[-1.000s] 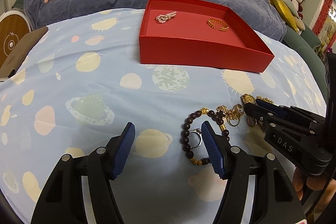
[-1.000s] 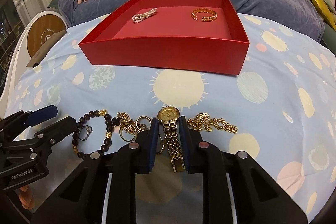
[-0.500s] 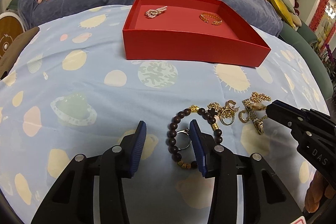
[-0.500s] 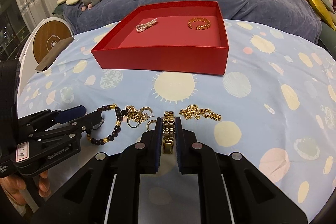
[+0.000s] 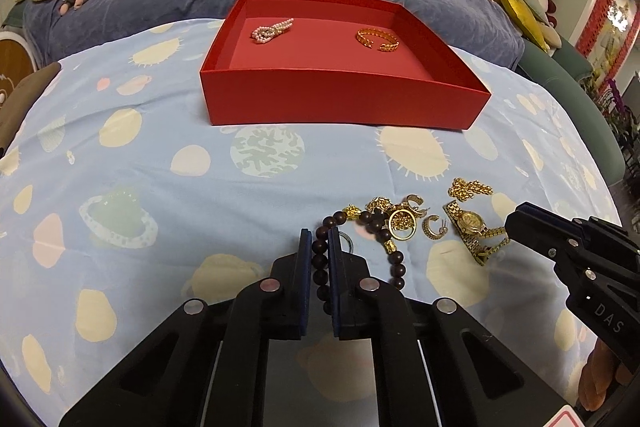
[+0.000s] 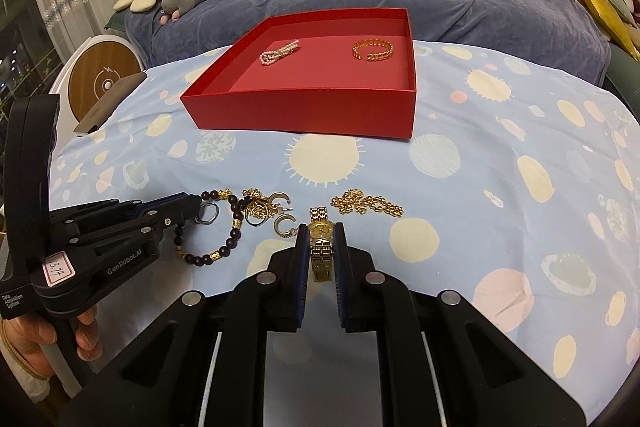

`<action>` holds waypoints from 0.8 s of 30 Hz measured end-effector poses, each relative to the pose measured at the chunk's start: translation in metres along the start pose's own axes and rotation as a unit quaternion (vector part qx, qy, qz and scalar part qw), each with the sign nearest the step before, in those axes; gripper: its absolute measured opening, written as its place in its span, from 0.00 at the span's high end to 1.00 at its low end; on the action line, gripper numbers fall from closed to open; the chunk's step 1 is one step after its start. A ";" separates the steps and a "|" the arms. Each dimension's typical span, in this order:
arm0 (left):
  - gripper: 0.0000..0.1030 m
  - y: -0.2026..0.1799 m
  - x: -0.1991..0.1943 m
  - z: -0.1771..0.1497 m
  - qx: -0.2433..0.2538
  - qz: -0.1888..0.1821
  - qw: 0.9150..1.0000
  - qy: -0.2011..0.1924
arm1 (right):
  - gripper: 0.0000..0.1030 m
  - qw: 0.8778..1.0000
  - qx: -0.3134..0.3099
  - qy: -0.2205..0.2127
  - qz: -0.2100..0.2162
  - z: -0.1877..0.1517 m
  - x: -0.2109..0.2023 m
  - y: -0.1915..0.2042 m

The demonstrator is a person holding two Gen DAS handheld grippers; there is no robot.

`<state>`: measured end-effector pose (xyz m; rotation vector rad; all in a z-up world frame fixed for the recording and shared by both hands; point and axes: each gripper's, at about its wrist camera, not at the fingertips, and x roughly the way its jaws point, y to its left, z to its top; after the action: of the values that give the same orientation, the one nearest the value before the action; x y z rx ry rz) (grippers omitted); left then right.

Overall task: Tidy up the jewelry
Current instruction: 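Carry the bead bracelet and watch into the red box and open both tools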

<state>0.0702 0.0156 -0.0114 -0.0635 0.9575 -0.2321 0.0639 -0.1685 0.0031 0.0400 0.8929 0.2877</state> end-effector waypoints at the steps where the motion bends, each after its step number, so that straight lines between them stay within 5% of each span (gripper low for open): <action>1: 0.94 0.000 -0.002 0.001 0.000 -0.002 1.000 -0.002 | 0.89 1.000 0.001 -0.002 -0.001 0.000 -0.002 -0.001; 15: 0.94 -0.006 -0.054 0.024 -0.013 -0.037 0.998 -0.057 | 0.89 0.998 0.019 -0.059 0.006 0.029 -0.039 -0.007; 24: 0.94 0.002 -0.075 0.061 -0.014 -0.035 0.996 -0.082 | 0.89 0.994 0.024 -0.110 0.006 0.081 -0.063 -0.006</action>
<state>0.0789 0.0312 0.0831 -0.1393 0.7968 -0.2734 0.0908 -0.1842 0.1009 0.1184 0.6808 0.2669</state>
